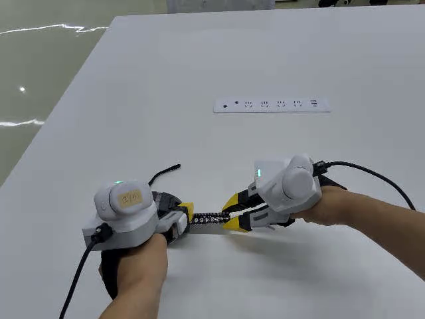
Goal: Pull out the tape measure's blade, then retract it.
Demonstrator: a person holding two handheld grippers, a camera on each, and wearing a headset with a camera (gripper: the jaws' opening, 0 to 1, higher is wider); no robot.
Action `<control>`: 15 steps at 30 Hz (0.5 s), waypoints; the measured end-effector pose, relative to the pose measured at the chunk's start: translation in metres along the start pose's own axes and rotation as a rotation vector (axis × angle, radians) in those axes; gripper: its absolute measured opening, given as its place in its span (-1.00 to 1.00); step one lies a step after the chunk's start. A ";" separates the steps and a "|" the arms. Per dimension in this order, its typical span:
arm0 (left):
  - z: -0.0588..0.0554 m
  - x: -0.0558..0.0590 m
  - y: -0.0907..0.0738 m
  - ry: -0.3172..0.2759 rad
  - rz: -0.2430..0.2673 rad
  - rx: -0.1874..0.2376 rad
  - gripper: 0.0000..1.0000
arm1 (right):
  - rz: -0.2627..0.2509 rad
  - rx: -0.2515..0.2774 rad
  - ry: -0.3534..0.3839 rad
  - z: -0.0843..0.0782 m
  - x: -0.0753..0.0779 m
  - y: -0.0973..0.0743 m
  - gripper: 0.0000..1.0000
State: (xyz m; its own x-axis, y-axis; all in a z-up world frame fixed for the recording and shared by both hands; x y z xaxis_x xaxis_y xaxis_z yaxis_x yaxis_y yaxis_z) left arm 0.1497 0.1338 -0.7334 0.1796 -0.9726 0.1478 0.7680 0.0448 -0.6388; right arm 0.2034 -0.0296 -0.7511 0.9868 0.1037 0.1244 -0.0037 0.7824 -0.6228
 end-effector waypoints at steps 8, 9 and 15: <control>0.000 0.004 -0.006 0.000 0.001 0.000 0.21 | 0.000 0.002 0.001 0.001 0.001 0.005 -0.73; 0.001 0.004 -0.008 0.000 0.002 0.000 0.21 | 0.001 0.002 0.001 0.002 0.001 0.005 -0.73; 0.001 0.003 -0.004 -0.003 0.001 0.000 0.21 | -0.001 0.003 0.000 0.004 0.000 0.007 -0.73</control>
Point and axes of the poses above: the centre of the closed fingertips' face, and the gripper's own axes: y roughly forward along the fingers, x roughly to its right, z roughly out of its top, the point moved 7 cm from there along -y, roughly backward along the fingers, and after that the axes turned 2 degrees about -y, right-handed, at the moved point
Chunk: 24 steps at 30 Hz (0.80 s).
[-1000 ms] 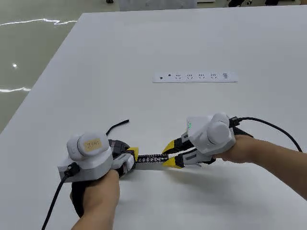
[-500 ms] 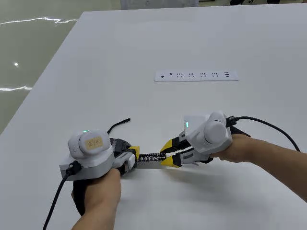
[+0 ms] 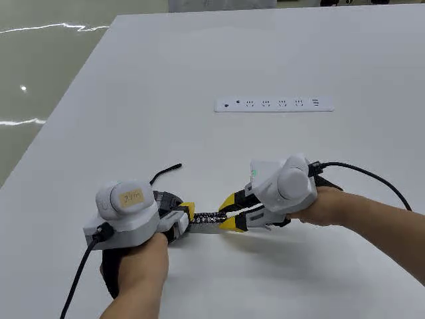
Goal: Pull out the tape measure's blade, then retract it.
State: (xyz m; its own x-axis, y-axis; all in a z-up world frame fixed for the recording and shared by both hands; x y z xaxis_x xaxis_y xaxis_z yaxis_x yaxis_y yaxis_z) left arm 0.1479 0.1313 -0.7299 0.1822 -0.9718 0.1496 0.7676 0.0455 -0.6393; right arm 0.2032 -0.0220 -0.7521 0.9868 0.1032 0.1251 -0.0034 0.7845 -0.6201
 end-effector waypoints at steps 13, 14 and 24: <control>0.000 -0.002 0.002 -0.002 -0.002 -0.001 0.21 | 0.002 0.001 -0.003 0.005 0.000 0.005 -0.73; 0.000 -0.002 0.003 -0.002 -0.002 -0.001 0.21 | 0.002 0.001 -0.003 0.005 0.000 0.006 -0.73; 0.002 -0.003 0.005 -0.002 -0.006 -0.003 0.21 | 0.004 0.003 -0.001 0.007 0.000 0.013 -0.73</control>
Point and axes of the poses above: the centre of the closed fingertips' face, and the gripper's own axes: y roughly forward along the fingers, x roughly to its right, z roughly out of its top, the point moved 7 cm from there along -y, roughly backward along the fingers, and after that the axes turned 2 degrees about -y, right-handed, at the moved point
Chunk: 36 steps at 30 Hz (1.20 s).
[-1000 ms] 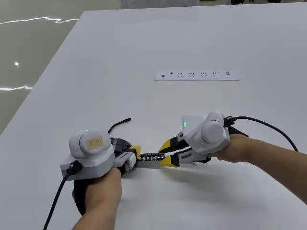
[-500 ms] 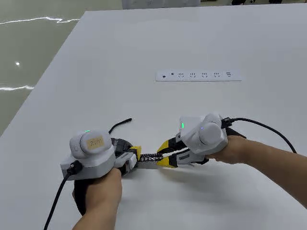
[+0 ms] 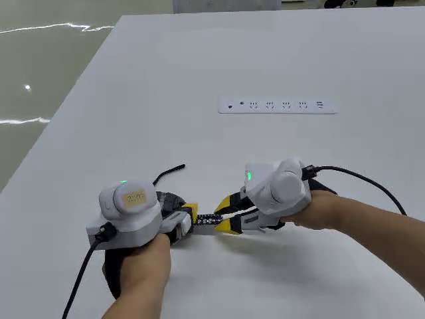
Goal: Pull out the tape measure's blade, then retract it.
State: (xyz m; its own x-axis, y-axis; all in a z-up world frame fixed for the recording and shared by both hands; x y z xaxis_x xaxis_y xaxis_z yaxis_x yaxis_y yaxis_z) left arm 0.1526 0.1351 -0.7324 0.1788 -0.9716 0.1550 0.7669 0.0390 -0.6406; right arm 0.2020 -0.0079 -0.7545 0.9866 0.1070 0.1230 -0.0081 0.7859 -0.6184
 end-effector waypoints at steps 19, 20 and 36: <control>-0.002 0.002 -0.004 -0.006 -0.007 0.001 0.21 | 0.006 0.004 -0.003 0.006 0.000 0.009 -0.73; -0.002 0.000 -0.002 -0.006 -0.006 0.001 0.21 | 0.006 0.004 -0.003 0.007 0.000 0.009 -0.73; -0.002 0.001 -0.002 -0.005 -0.009 0.001 0.21 | 0.016 -0.004 -0.013 0.011 0.001 0.016 -0.73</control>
Point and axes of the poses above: the centre of the closed fingertips' face, and the gripper's own axes: y roughly forward along the fingers, x roughly to its right, z roughly out of its top, the point moved 7 cm from there along -y, roughly backward along the fingers, and after that the axes turned 2 degrees about -y, right-handed, at the moved point
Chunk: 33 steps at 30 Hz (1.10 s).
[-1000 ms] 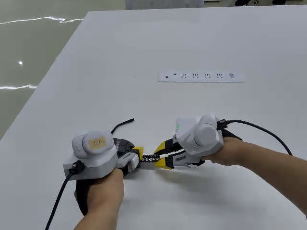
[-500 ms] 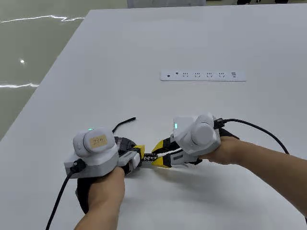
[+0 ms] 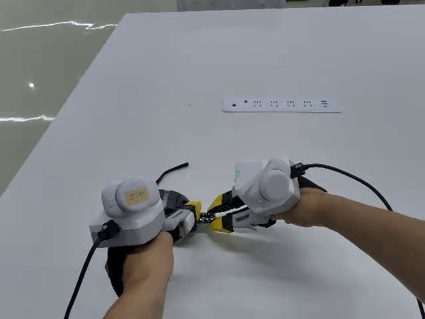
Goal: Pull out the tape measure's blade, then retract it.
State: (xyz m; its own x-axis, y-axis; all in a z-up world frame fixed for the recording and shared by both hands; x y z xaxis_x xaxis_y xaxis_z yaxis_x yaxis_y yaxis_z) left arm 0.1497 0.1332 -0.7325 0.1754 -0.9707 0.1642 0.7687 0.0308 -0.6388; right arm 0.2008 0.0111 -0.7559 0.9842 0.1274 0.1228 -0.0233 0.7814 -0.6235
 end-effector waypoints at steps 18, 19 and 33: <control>0.000 0.000 0.000 0.000 -0.003 -0.004 0.21 | 0.002 0.000 0.003 0.003 0.001 0.006 -0.73; 0.000 0.000 0.000 0.000 -0.003 -0.004 0.21 | 0.002 -0.001 0.003 0.003 0.001 0.007 -0.73; 0.000 0.002 -0.003 -0.001 -0.003 -0.007 0.21 | 0.004 -0.004 0.005 0.006 0.000 0.011 -0.73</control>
State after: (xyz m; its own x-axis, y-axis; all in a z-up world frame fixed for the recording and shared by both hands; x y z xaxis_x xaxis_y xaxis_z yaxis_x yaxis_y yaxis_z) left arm 0.1474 0.1314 -0.7301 0.1739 -0.9706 0.1667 0.7646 0.0264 -0.6440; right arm 0.2000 0.0235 -0.7587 0.9849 0.1277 0.1166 -0.0266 0.7782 -0.6275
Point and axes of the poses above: the centre of the closed fingertips' face, and the gripper's own axes: y roughly forward along the fingers, x roughly to its right, z roughly out of its top, the point moved 7 cm from there along -y, roughly backward along the fingers, and after that the axes turned 2 degrees about -y, right-handed, at the moved point
